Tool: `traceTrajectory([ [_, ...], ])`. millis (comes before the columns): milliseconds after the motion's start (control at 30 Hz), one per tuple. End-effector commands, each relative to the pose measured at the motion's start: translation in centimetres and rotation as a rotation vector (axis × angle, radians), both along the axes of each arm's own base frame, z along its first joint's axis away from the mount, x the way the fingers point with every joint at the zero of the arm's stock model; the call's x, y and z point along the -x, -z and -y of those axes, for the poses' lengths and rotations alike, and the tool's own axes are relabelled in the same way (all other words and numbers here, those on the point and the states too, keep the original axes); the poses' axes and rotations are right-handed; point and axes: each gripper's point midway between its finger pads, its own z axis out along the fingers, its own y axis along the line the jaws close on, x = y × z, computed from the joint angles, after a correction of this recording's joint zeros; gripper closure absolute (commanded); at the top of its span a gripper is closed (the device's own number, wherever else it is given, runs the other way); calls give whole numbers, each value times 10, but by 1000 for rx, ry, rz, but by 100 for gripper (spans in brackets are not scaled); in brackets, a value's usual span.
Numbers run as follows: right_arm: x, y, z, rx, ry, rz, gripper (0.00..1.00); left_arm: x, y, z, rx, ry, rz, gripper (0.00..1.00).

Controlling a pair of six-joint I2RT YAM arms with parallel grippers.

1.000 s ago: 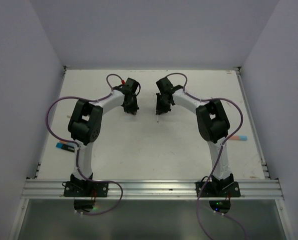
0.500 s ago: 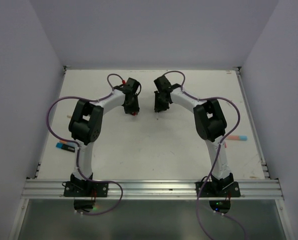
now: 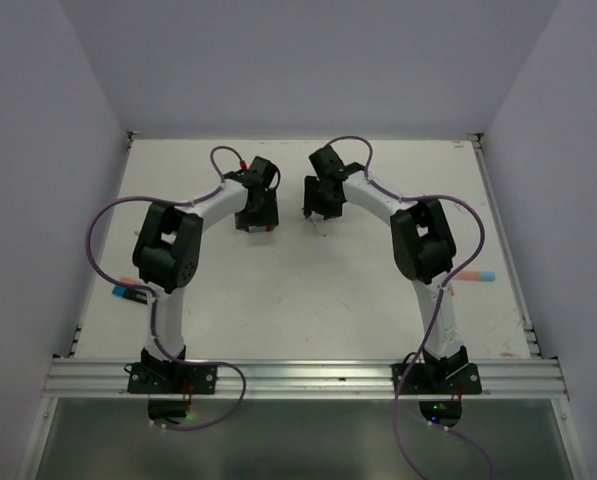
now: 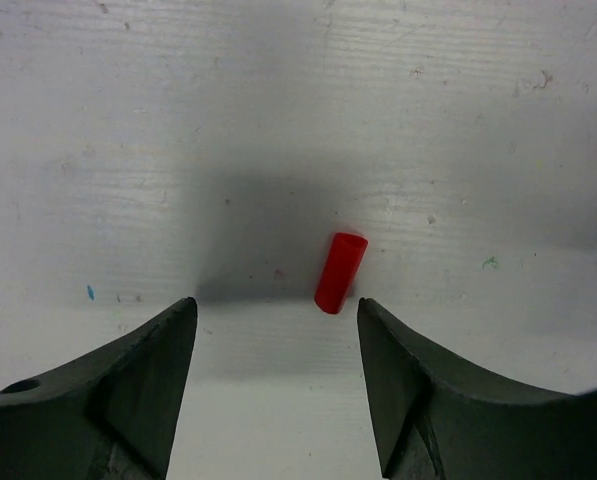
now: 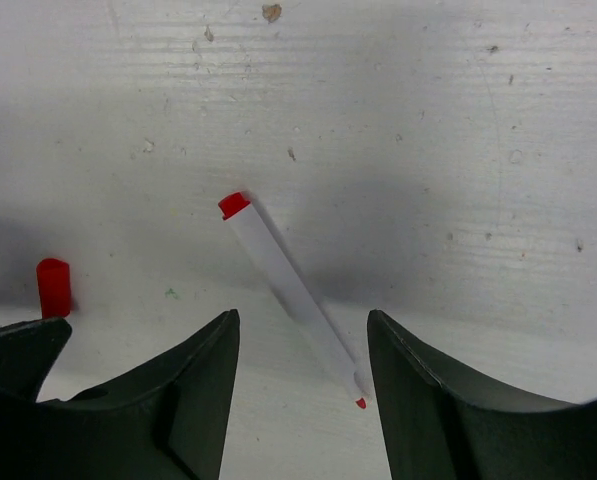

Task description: Open the pen caps

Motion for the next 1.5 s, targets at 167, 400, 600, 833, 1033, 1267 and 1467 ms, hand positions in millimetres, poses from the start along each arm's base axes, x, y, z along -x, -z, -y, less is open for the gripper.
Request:
traceTrajectory([
  [167, -4, -55, 25, -42, -28, 40, 44, 2, -57, -2, 53, 6, 108, 31],
  [400, -6, -58, 17, -124, -109, 76, 46, 10, -76, 7, 129, 32, 133, 31],
  [600, -13, -47, 7, -123, -194, 67, 47, 27, -99, 16, 231, 67, 170, 31],
  [833, 1, -21, 5, -78, -242, 22, 50, 43, -113, 11, 254, 83, 191, 31],
  [1033, 11, -9, 1, -42, -273, 5, 53, 54, -112, 7, 256, 83, 187, 31],
  [1267, 16, 8, 7, 67, -263, -24, 59, 57, -110, 6, 257, 82, 183, 31],
  [1467, 18, 18, 15, 148, -229, -23, 61, 55, -115, 8, 263, 88, 192, 31],
])
